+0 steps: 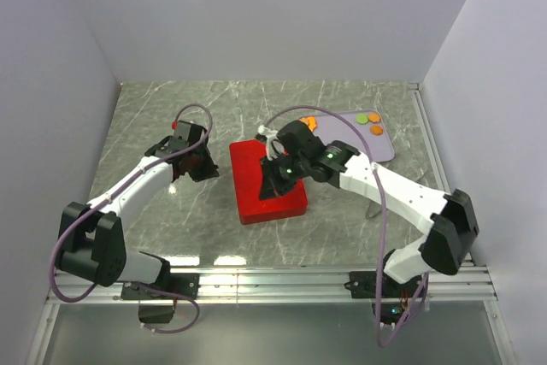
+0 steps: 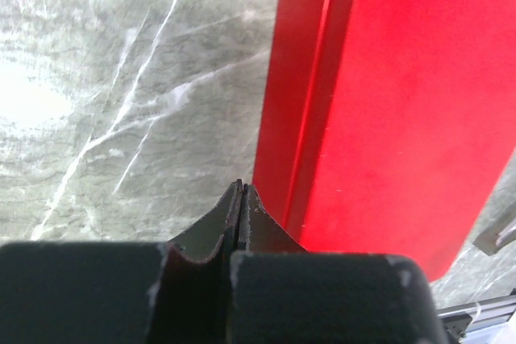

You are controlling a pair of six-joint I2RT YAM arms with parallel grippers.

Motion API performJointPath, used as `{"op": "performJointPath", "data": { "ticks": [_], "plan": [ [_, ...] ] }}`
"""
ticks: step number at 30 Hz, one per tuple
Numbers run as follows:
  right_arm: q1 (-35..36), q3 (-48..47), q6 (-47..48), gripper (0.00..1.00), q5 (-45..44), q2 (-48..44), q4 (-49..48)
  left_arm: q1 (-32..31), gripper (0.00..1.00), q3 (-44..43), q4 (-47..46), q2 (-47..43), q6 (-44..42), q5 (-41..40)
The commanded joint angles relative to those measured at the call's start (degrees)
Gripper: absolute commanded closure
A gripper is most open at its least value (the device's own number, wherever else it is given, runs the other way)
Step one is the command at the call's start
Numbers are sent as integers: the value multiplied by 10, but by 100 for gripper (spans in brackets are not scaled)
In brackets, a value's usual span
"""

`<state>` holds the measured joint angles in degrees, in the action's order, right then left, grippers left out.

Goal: Pack the cookies

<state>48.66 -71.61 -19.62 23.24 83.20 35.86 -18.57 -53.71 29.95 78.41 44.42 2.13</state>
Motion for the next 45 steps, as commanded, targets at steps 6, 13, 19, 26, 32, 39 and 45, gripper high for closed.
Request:
{"op": "performJointPath", "data": {
  "ticks": [6,13,19,26,32,39,45],
  "plan": [
    [-4,-31,-16,100,187,139,-134,-1,99,23,-5,-32,-6,7],
    [-34,5,-53,100,252,244,-223,2,99,41,9,-65,-6,-4],
    [-62,6,-68,100,253,294,-239,5,99,62,10,-88,1,-5],
    [-65,-3,-71,100,252,283,-231,7,100,62,14,-97,2,-6],
    [-78,-45,-69,100,249,261,-200,7,99,36,19,-85,-1,-12],
    [-128,-135,-78,100,250,214,-150,8,99,-30,32,-61,-21,-20],
    [-173,-185,-47,100,220,172,-92,8,99,-64,13,-48,-41,0]
  ]
}}
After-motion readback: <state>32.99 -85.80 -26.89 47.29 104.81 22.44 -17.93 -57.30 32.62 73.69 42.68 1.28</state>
